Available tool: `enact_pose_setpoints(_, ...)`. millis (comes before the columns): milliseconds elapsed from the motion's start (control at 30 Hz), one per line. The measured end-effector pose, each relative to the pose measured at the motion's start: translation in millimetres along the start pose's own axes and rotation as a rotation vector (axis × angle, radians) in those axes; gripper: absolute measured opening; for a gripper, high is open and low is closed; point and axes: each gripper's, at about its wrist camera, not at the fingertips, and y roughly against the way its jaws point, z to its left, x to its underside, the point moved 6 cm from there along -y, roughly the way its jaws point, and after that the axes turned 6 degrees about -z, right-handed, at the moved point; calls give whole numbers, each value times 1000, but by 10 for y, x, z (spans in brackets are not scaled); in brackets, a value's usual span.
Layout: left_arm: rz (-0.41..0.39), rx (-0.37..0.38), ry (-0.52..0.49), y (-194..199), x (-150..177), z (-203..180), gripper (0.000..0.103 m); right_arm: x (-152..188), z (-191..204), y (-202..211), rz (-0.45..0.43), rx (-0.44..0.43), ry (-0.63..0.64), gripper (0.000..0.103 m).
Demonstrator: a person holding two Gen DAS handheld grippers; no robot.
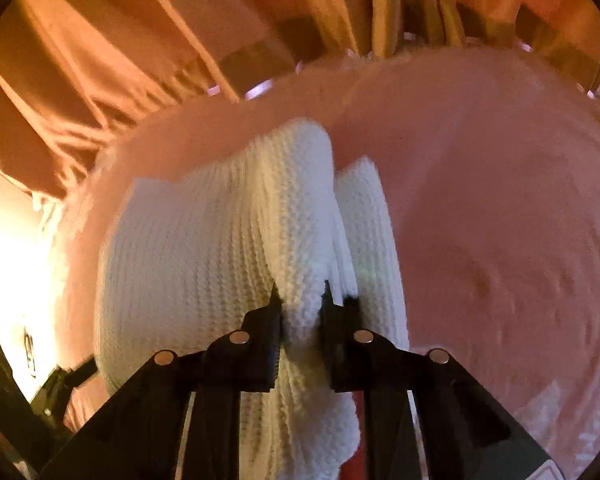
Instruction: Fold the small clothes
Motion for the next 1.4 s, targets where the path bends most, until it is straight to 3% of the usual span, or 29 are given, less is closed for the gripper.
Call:
enact_pose_setpoints(100,-9,19,17,33,-28,33,89,-88,-19,212,-64,12,-14,14)
enact_pose_setpoints(167,-16,33,34,53,-63,59,89,-47,-100,81,-27,49,-18,15)
enact_pose_setpoints(233,-20,50,57,68,-98,86,89,95,-170,-181,79,67,-9,22)
enact_pose_setpoints(333,-26,80,100,78,-160,146,89,110,-148,-102,48,57,-12,27)
enact_pose_setpoints(367,-26,88,113,79,-178,162,89,65,-129,26,11,44,-13,31)
enact_pose_setpoints(433,-25,129,157,77,-219,207,90,17,-155,292,-67,27,-28,60)
enact_pose_setpoints(467,-22,150,189,66,-244,233,91,17,-176,330,-79,26,-27,65)
enact_pose_setpoints(533,-8,191,233,13,-288,249,93,81,-287,303,-49,33,-46,67)
enact_pose_setpoints(733,91,258,337,-347,-293,251,93,401,-490,-41,111,-74,-158,68)
enact_pose_setpoints(933,117,326,391,-511,-244,212,94,549,-547,-203,154,-185,-253,77)
enact_pose_setpoints(1000,120,356,400,-563,-248,186,94,542,-532,-213,146,-192,-247,77)
enact_pose_setpoints(1067,111,377,389,-570,-275,166,93,542,-503,-213,136,-179,-229,70)
enact_pose_setpoints(1100,113,385,383,-587,-291,146,87,536,-472,-219,134,-180,-216,56)
enact_pose_setpoints(1200,117,393,376,-596,-348,108,69,476,-414,-151,120,-182,-220,38)
enact_pose_setpoints(1300,111,383,341,-486,-419,93,49,356,-314,52,54,-195,-213,30)
enact_pose_setpoints(1400,80,379,300,-290,-540,50,44,191,-135,341,-36,-226,-184,26)
